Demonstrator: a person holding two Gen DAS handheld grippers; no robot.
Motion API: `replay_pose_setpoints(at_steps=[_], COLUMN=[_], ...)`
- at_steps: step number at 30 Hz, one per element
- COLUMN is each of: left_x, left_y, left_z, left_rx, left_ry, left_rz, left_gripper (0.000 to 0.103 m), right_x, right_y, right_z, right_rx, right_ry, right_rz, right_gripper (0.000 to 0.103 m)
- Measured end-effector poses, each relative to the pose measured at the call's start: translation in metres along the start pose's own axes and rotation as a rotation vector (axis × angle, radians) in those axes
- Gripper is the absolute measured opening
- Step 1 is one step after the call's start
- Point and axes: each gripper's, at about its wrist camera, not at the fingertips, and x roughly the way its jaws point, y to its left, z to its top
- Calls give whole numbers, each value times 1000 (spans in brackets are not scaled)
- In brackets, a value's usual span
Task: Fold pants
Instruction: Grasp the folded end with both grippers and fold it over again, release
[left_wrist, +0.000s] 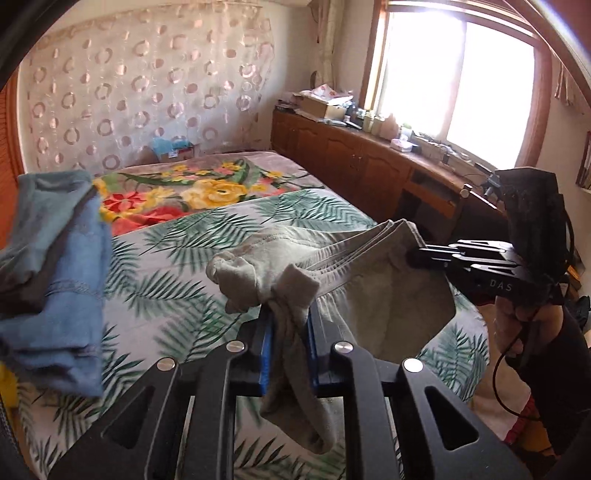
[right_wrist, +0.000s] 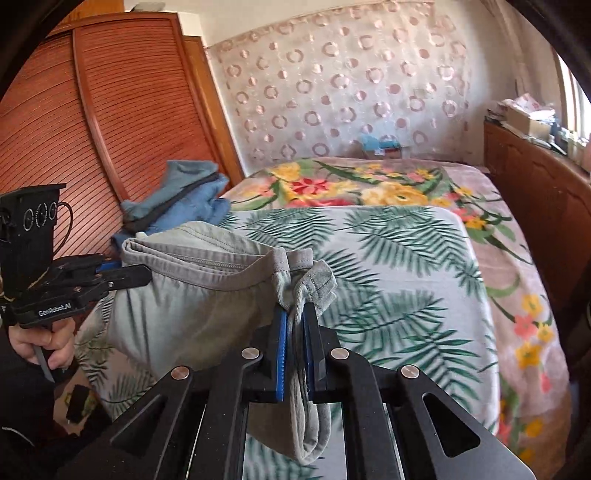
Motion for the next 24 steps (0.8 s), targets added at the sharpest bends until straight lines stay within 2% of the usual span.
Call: replay_pose_setpoints(at_steps=[5, 11, 15, 18, 19, 21, 24], left_x=[10, 39, 39, 35, 34, 29, 20], left_y=[28, 44, 53, 53, 53, 53, 55], left_z=[-23, -44, -50, -51, -52, -53, -54], left_rx=[-52, -81, -122, -120, -117, -112, -121], left_ry=[38, 113, 120, 121, 121, 118, 99], left_rz=[40, 82, 69, 73, 74, 80, 85], left_gripper=[16, 17, 19, 23, 25, 31, 47], right_x=[29, 67, 79, 78, 77, 74, 64], right_y=[16, 18, 19, 21, 22, 22, 26], right_z=[-10, -19, -14, -10, -10, -11, -15], right_rx=[-36, -41, -17, -14, -19, -32, -40], right_ry=[60, 134, 161, 155, 152, 148, 140], right_rz=[12, -18, -24, -30, -36, -62, -77], right_gripper=[8, 8, 8, 8, 12, 14, 14])
